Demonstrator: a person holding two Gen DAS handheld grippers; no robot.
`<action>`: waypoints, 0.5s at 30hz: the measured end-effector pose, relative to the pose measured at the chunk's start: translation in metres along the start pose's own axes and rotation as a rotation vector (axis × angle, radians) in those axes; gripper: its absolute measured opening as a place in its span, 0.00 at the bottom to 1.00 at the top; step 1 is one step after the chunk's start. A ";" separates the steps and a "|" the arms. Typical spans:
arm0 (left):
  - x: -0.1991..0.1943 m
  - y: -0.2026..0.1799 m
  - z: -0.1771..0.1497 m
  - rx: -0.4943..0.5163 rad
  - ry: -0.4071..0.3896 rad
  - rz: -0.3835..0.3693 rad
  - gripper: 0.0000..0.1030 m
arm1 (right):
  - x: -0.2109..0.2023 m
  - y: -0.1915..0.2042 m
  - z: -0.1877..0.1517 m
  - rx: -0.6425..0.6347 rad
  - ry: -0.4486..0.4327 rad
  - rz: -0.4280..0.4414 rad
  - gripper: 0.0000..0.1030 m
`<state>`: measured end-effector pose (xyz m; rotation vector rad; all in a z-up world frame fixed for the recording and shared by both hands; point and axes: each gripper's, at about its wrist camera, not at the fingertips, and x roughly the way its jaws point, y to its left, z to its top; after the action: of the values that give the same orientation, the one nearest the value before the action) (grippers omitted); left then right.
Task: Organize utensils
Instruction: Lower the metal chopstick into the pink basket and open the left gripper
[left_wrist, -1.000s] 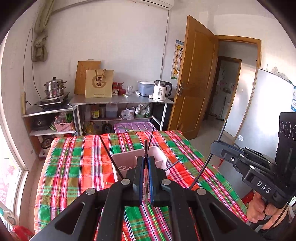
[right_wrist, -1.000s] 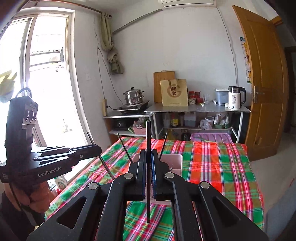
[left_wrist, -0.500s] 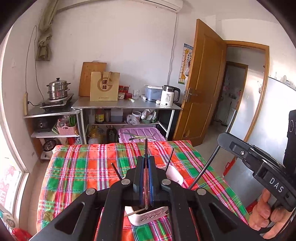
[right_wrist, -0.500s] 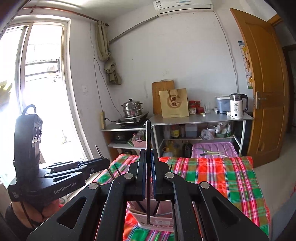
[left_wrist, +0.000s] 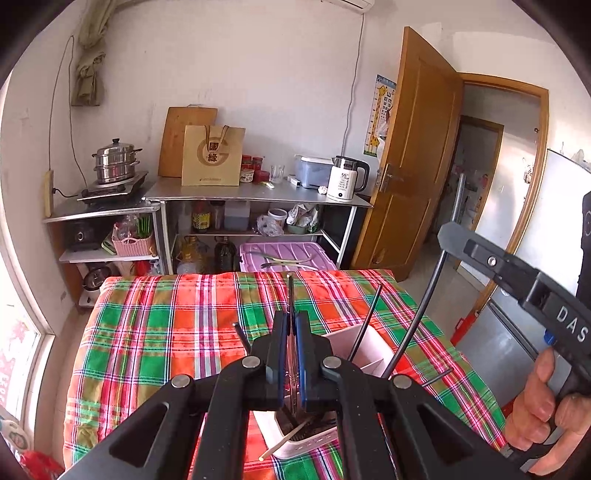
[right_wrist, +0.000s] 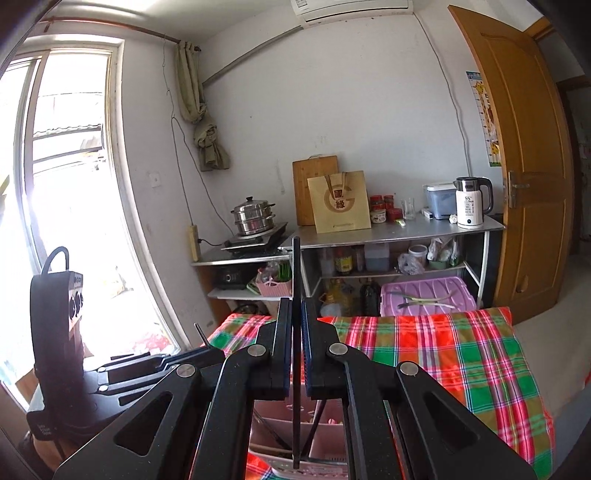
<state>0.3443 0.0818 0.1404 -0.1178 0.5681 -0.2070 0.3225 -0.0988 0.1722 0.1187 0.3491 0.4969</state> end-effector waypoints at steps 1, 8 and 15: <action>0.000 0.001 0.001 -0.001 0.000 -0.004 0.04 | -0.001 0.001 0.002 -0.004 -0.006 0.002 0.05; 0.006 0.003 -0.003 -0.008 0.010 -0.011 0.04 | 0.012 0.000 -0.014 -0.005 0.023 -0.002 0.05; 0.026 0.003 -0.028 0.002 0.074 -0.012 0.04 | 0.031 -0.012 -0.049 0.008 0.132 -0.009 0.05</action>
<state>0.3508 0.0779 0.1032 -0.1118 0.6412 -0.2247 0.3359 -0.0923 0.1144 0.0925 0.4808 0.4951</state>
